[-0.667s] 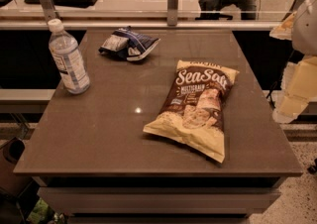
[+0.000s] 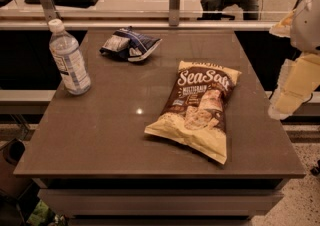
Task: Pick blue chip bag
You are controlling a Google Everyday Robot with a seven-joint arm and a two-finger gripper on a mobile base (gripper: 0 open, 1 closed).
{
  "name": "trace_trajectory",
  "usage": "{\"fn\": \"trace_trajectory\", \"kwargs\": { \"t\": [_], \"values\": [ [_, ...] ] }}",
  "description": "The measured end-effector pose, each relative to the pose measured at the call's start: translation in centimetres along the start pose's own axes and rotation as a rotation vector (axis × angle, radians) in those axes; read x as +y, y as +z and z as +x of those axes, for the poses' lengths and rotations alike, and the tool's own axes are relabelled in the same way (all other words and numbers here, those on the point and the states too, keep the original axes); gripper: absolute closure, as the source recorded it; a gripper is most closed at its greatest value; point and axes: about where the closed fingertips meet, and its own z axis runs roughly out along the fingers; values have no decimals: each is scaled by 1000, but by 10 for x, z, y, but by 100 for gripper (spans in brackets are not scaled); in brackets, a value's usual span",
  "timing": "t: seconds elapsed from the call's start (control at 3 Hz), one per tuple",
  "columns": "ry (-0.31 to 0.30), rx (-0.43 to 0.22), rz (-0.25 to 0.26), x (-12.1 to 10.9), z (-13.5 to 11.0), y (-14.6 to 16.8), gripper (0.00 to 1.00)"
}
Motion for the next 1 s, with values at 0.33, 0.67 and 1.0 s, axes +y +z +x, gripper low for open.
{"fn": "trace_trajectory", "kwargs": {
  "t": [0.33,0.67,1.0],
  "values": [
    [6,-92,25,-16,-26,13,0],
    [47,-184,86,-34,-55,28,0],
    [81,-255,188,-68,-81,45,0]
  ]
}}
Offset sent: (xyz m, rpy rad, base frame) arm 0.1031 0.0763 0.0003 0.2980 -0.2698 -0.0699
